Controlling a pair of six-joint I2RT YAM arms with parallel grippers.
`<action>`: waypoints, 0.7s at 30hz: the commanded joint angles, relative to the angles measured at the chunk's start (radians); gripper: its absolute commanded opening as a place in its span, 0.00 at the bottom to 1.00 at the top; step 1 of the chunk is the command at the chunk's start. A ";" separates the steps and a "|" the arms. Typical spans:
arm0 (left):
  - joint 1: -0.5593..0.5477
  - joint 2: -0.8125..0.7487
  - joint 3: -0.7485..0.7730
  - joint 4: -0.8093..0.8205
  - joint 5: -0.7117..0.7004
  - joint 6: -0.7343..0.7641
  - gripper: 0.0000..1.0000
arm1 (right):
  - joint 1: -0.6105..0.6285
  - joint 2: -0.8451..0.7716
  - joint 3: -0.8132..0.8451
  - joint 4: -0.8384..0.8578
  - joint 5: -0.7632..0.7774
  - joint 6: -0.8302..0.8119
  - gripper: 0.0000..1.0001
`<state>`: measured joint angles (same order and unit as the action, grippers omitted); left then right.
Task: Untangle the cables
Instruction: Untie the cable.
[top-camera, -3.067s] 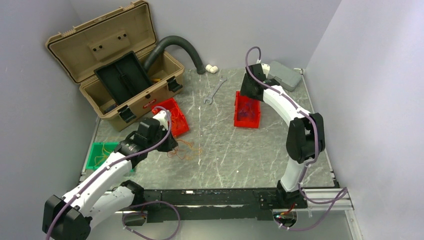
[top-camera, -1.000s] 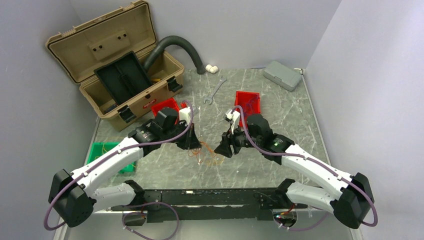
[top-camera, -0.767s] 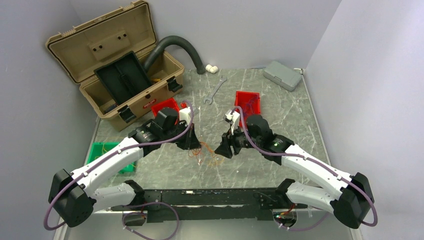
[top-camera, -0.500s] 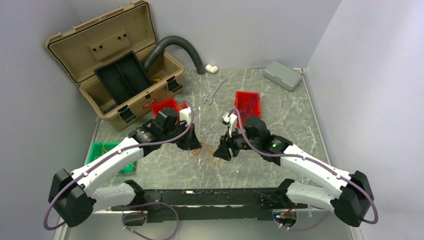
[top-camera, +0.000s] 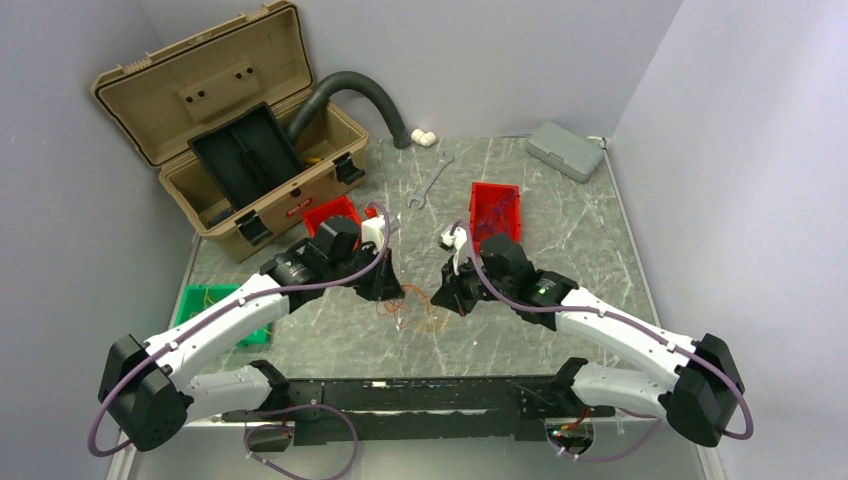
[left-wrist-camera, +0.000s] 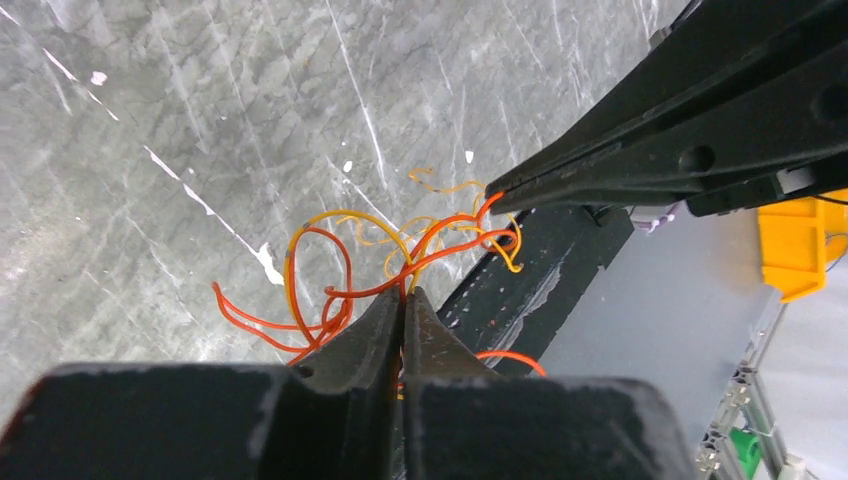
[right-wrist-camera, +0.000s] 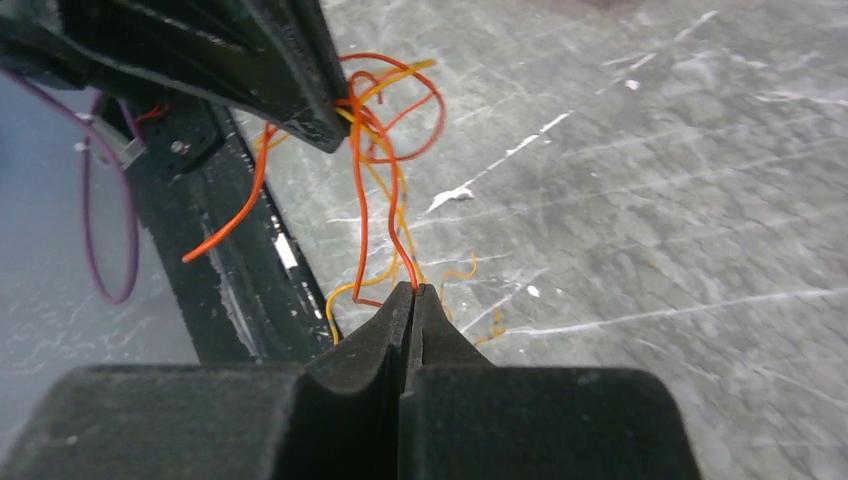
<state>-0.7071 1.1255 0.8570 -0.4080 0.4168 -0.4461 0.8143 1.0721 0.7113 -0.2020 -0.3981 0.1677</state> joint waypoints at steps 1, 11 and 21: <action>-0.006 -0.008 0.036 0.022 -0.030 0.006 0.15 | 0.004 -0.049 0.058 -0.021 0.130 0.009 0.00; -0.006 -0.085 -0.016 0.039 -0.109 0.004 0.82 | 0.002 -0.084 0.202 -0.132 0.185 0.072 0.00; -0.006 -0.153 -0.083 0.098 -0.128 0.006 0.94 | 0.002 -0.025 0.377 -0.171 0.233 0.204 0.00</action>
<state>-0.7086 1.0019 0.7948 -0.3698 0.3134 -0.4484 0.8143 1.0309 1.0050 -0.3588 -0.2035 0.2974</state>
